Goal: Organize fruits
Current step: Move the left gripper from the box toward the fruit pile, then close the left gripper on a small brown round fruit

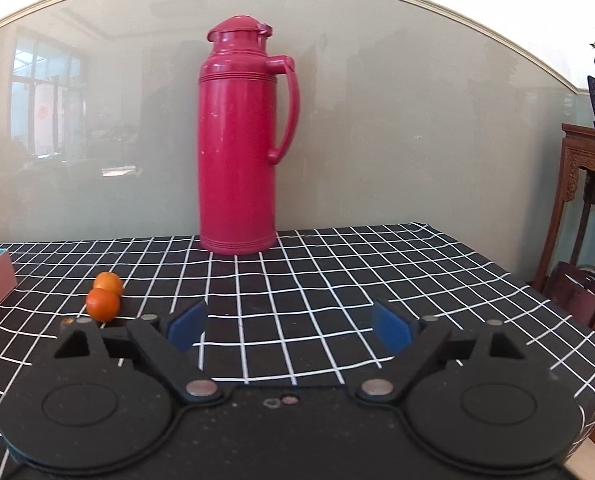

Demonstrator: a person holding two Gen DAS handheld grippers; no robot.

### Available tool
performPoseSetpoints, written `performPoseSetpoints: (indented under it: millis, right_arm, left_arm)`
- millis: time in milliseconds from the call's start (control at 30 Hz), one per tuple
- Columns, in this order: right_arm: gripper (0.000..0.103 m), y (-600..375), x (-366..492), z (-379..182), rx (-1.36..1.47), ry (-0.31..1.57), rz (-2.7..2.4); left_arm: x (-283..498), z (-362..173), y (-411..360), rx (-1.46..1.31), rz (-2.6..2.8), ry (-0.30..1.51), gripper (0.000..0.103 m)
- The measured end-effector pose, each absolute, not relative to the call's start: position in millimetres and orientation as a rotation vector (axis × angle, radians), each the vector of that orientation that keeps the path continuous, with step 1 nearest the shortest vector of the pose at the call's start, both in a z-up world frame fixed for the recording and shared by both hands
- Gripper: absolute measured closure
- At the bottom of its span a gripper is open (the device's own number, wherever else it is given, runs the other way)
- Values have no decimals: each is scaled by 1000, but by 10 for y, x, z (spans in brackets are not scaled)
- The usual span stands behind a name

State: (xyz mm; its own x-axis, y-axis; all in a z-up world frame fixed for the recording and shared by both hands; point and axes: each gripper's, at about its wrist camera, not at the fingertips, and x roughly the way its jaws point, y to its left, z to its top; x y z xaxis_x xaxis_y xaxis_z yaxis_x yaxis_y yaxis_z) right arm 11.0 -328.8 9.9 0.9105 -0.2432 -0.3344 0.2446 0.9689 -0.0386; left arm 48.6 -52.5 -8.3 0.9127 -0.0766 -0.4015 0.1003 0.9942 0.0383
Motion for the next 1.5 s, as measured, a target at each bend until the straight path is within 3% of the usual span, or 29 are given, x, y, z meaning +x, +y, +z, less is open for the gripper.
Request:
performPoseSetpoints:
  millis: [733, 800, 1033, 1100, 1200, 1333, 1400, 1500]
  right_arm:
    - [14, -3918, 24, -88, 12, 380, -414]
    - [14, -3992, 38, -113, 12, 386, -451]
    - [14, -4170, 79, -167, 31, 405, -500]
    - [14, -4191, 98, -180, 23, 408, -509]
    - [14, -4222, 116, -187, 17, 407, -527]
    - [14, -4283, 131, -197, 29, 408, -537]
    - [14, -4274, 141, -196, 22, 408, -535]
    - [14, -4241, 153, -187, 12, 403, -526]
  left_arm:
    - [1024, -319, -1222, 37, -159, 483, 2]
    - [1066, -334, -1242, 29, -164, 494, 12]
    - [1226, -372, -1251, -17, -167, 546, 29]
    - [1277, -389, -1242, -30, -168, 573, 43]
    - [1366, -433, -1215, -61, -169, 615, 54]
    - [1406, -460, -1204, -77, -161, 619, 61]
    - [1415, -467, -1193, -89, -159, 618, 72]
    - [1417, -465, -1191, -89, -160, 614, 72]
